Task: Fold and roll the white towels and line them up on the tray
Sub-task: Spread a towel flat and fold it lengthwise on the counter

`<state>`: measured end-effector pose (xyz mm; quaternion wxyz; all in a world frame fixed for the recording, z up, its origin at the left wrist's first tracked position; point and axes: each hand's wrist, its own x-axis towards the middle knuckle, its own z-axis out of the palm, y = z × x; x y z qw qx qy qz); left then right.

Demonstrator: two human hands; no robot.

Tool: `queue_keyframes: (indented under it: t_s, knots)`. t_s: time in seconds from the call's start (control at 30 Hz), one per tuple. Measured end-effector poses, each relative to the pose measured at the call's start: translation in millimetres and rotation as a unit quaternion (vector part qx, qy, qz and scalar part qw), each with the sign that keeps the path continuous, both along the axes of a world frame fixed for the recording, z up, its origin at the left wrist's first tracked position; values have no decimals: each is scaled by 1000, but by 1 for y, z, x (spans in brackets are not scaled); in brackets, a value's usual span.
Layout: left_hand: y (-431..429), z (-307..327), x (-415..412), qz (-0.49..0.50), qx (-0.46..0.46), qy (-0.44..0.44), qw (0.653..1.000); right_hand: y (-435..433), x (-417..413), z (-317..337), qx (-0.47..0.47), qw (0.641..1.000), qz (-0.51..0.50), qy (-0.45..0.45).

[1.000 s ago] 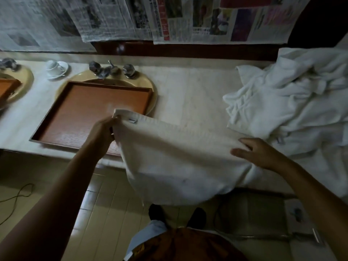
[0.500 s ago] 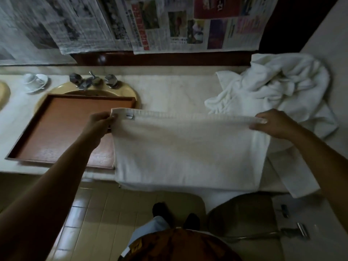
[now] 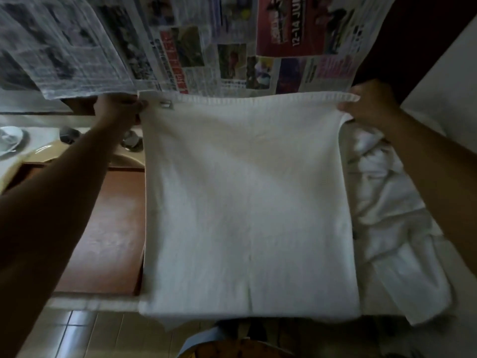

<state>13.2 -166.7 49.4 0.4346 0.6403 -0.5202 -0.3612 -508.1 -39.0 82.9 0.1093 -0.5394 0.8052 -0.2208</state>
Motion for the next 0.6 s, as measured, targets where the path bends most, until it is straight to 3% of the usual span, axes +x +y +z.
queue_keyframes:
  t_s: [0.13, 0.27, 0.37, 0.47, 0.6]
  knots:
    - [-65, -7, -32, -26, 8, -27, 999, -63, -14, -13, 12, 998, -60, -34]
    - [-124, -51, -52, -40, 52, -47, 997, -115, -21, -58, 81, 993, -89, 12]
    - [-144, -92, -65, -39, 85, -130, 987, -131, -17, -98, 108, 986, -125, -8]
    - [-118, -129, -79, -56, 78, -258, 961, -130, -15, -129, 92, 984, -140, -63]
    - [-37, -169, -92, -131, -9, -280, 951, -109, 4, -147, 45, 993, -107, -3]
